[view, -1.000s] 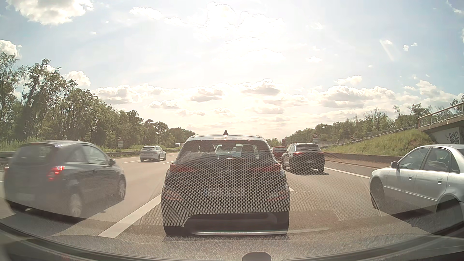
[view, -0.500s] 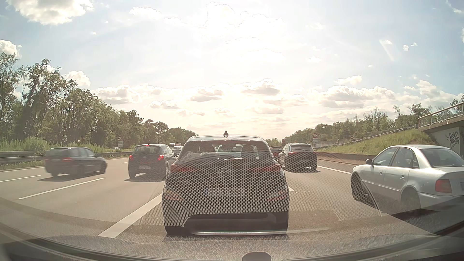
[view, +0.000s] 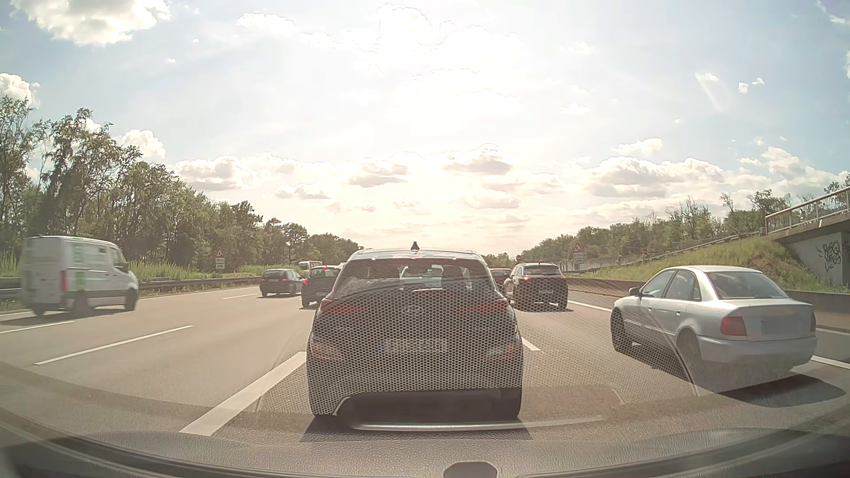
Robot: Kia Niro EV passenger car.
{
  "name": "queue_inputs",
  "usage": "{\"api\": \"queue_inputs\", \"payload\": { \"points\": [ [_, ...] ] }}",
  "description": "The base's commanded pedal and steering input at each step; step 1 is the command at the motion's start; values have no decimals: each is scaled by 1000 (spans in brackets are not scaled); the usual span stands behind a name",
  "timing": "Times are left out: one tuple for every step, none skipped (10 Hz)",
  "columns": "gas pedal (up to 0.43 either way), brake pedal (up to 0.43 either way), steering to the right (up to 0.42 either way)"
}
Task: Follow the waypoints while adhering to traffic rules and regulations
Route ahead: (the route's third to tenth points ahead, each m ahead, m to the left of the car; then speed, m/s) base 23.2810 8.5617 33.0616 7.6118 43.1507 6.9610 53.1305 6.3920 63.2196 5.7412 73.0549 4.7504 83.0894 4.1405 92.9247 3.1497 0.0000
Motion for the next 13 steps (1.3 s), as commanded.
{"api": "queue_inputs", "payload": {
  "points": [
    [0,104,0],
    [0,55,0],
    [0,24,0],
    [0,12,0],
    [0,0,0],
    [0,0,0],
    [0,0,0],
    [0,0,0],
    [0,0,0],
    [0,0,0],
    [0,0,0],
    [39,0,0],
    [118,0,1]
  ]
}}
